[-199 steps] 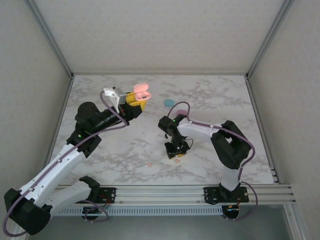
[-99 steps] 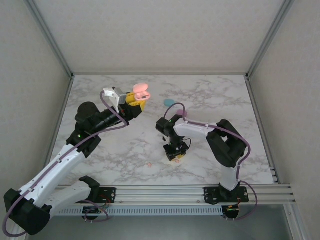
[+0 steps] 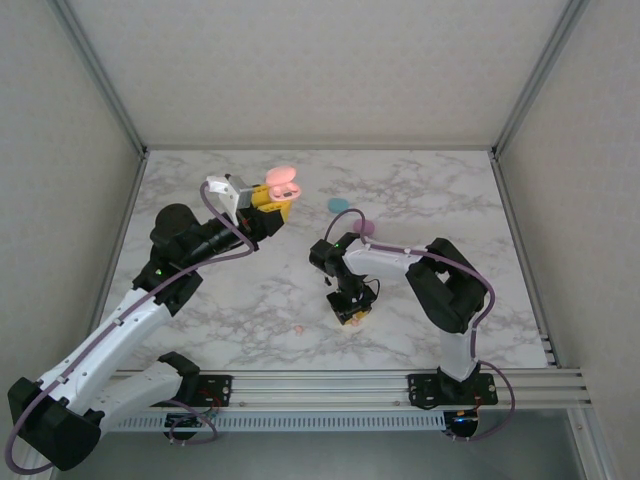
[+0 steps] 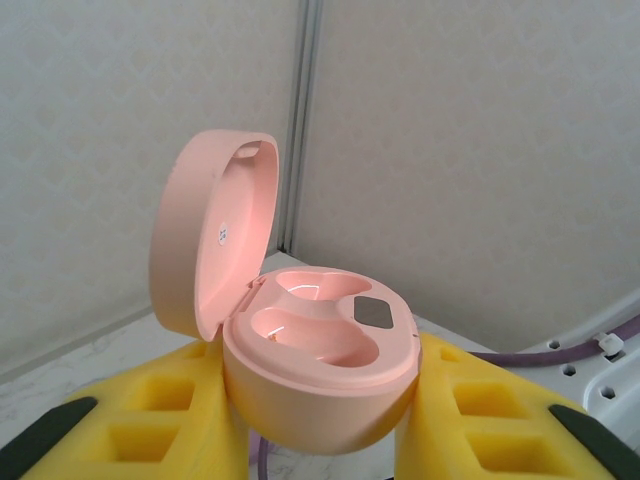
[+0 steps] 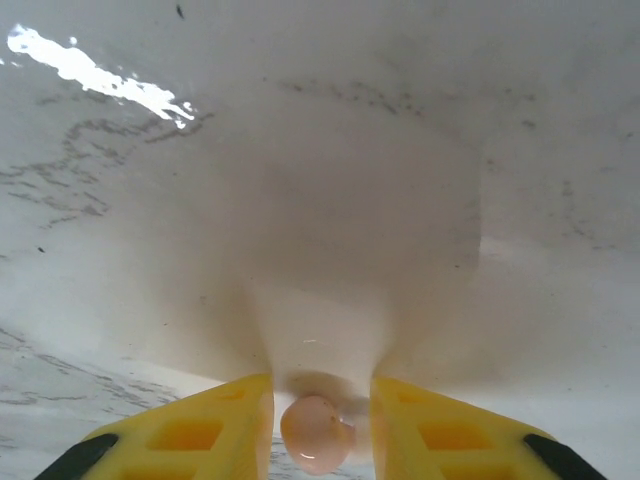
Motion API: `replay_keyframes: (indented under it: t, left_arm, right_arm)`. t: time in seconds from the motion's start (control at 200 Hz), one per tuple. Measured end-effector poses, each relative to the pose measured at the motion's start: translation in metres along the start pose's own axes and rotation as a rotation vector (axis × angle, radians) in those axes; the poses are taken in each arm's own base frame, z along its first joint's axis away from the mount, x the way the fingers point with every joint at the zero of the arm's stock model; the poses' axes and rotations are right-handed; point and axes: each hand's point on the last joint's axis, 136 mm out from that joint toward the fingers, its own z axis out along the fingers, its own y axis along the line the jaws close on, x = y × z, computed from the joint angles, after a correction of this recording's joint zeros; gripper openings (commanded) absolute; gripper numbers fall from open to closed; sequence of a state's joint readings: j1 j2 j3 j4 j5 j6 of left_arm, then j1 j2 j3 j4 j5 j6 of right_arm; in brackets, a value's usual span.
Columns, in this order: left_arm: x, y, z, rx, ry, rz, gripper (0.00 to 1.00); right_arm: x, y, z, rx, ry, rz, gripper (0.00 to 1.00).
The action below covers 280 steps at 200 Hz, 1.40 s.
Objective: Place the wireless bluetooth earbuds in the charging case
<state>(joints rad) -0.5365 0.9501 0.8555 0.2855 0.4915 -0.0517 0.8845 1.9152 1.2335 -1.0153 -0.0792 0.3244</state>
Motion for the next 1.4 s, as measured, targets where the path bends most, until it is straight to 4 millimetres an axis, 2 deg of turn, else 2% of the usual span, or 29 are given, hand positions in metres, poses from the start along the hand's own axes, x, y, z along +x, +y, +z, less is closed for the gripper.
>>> replay_keyframes:
  t: [0.215,0.591,1.046,1.401]
  left_arm:
    - [0.0,0.0,0.0,0.001,0.0,0.0,0.21]
    - [0.007,0.002,0.003,-0.002,0.021,-0.01,0.21]
    - [0.013,0.005,0.006,-0.005,0.038,-0.018,0.21]
    - [0.015,0.005,0.006,-0.007,0.047,-0.023,0.21]
  right_arm:
    - [0.0,-0.001,0.0,0.008,-0.002,0.0,0.3]
    - [0.0,-0.006,0.001,0.034,-0.01,0.028,0.26]
    - [0.006,-0.009,0.002,0.03,-0.021,0.079,0.33]
    - [0.007,-0.008,0.003,0.023,-0.014,0.054,0.27]
